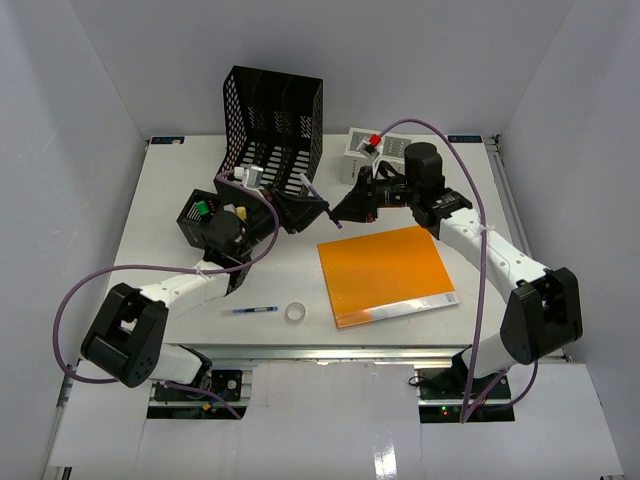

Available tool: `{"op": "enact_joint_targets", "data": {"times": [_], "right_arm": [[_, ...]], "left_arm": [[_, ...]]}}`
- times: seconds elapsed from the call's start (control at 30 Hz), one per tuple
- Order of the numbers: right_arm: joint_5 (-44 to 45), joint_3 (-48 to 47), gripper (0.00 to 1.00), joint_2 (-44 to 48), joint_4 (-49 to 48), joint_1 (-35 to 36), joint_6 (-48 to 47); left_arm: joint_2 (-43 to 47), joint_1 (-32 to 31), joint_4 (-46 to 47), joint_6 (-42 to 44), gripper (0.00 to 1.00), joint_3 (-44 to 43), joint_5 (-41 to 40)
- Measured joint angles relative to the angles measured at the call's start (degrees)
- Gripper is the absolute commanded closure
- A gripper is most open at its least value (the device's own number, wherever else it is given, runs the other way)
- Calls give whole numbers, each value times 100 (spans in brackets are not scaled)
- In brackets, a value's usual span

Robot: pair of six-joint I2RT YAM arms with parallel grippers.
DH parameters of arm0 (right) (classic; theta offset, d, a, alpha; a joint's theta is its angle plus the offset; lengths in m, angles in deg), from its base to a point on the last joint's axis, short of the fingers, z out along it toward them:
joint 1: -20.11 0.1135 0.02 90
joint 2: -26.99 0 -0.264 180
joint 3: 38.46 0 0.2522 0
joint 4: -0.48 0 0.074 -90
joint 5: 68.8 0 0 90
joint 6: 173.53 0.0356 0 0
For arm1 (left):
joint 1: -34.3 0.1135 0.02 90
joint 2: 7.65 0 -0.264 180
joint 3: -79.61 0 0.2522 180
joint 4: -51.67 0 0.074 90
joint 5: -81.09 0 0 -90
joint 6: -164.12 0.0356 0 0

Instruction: Organize the desk

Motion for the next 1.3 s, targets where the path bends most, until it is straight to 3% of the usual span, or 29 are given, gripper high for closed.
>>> {"op": "enact_joint_targets", "data": {"times": [0.2, 0.23, 0.4, 0.5, 0.63, 0.87, 1.03, 1.2, 1.3], "right_arm": [[-48, 105, 90, 141, -149, 0, 19], [-46, 111, 82, 145, -157, 0, 7], [-83, 186, 15, 165, -140, 0, -114], [-63, 201, 3, 244, 57, 0, -460], [79, 203, 9, 559, 634, -38, -1297], [214, -160, 10, 987, 1558, -150, -2372], [253, -714, 8, 515, 1698, 7, -2266], [286, -826, 0, -39, 1696, 64, -1919], [352, -826, 9, -218, 1691, 76, -1737]], "left_arm": [[-61, -30, 48, -40, 78, -69, 50], [-63, -33, 58, -53, 81, -72, 64], [-60, -48, -16, -23, 92, -91, 148], [-30, -47, -223, 76, 94, -91, 162], [149, -47, -726, 386, 96, -87, 158], [736, -53, -1655, 1138, 97, 195, 188], [734, -167, -2025, 1530, 97, 259, 254], [594, -337, -2205, 1826, 97, 215, 361], [430, -395, -2243, 1918, 97, 139, 403]]}}
